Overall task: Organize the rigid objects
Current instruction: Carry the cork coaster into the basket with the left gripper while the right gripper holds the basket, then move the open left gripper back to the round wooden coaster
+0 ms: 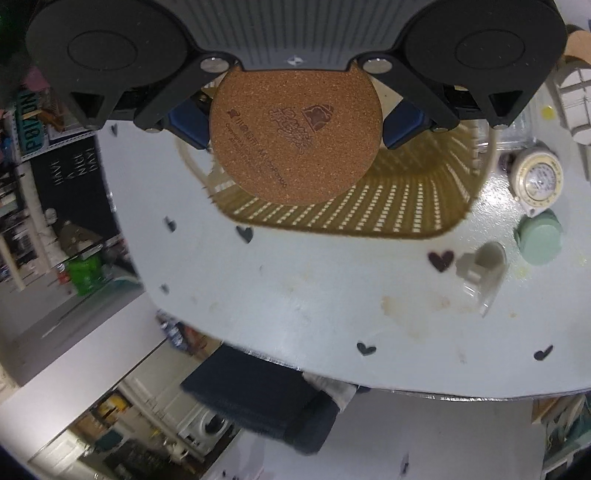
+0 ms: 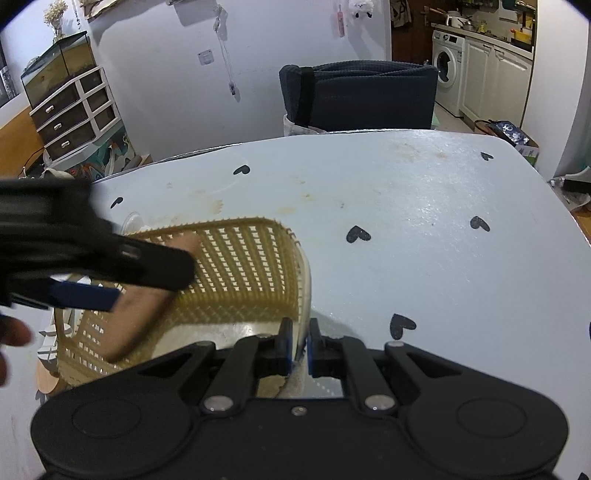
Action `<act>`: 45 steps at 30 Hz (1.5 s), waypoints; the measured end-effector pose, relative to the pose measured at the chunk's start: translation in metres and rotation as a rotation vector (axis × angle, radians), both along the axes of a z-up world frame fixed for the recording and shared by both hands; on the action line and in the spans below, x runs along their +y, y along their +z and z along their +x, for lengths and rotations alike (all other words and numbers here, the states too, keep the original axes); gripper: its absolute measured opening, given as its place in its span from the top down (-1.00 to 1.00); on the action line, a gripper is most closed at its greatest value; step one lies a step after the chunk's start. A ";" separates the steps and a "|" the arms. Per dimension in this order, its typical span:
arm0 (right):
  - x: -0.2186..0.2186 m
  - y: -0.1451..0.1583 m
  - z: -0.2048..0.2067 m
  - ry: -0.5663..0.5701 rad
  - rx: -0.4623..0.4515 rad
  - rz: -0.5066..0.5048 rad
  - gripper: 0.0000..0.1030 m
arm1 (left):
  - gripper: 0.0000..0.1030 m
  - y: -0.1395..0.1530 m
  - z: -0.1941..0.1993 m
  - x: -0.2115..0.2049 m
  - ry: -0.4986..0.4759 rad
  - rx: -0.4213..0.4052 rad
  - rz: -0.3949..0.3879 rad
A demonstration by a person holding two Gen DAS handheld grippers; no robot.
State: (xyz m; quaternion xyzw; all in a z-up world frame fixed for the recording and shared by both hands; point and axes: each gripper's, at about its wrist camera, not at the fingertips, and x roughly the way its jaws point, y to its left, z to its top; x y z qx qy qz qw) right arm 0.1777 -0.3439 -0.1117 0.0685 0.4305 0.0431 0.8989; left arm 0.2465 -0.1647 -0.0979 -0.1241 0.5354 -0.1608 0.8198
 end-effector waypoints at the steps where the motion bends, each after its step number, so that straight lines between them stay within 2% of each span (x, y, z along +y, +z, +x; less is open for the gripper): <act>1: 0.000 0.000 0.000 0.001 -0.001 0.006 0.85 | -0.91 -0.001 0.001 -0.005 -0.018 -0.006 0.013; 3: 0.000 0.000 -0.001 0.000 0.004 0.005 0.85 | -0.91 -0.005 0.005 -0.012 -0.028 0.010 0.008; 6: 0.001 0.000 -0.002 -0.004 0.000 0.005 0.85 | -0.91 -0.011 0.009 -0.021 -0.043 0.015 0.053; 12: 0.001 0.000 -0.003 -0.011 0.001 0.008 0.85 | -0.91 -0.024 0.018 -0.028 -0.052 0.047 0.065; 21: 0.003 0.001 -0.003 -0.022 0.010 0.003 0.85 | -0.99 -0.040 0.023 -0.029 -0.040 0.094 0.044; 35: 0.001 0.001 -0.003 -0.032 0.017 0.021 0.85 | -1.00 -0.019 0.007 -0.019 -0.057 0.085 -0.009; 45: -0.003 -0.001 -0.003 -0.033 0.014 0.052 0.84 | -1.00 0.015 -0.013 -0.004 -0.058 0.022 -0.066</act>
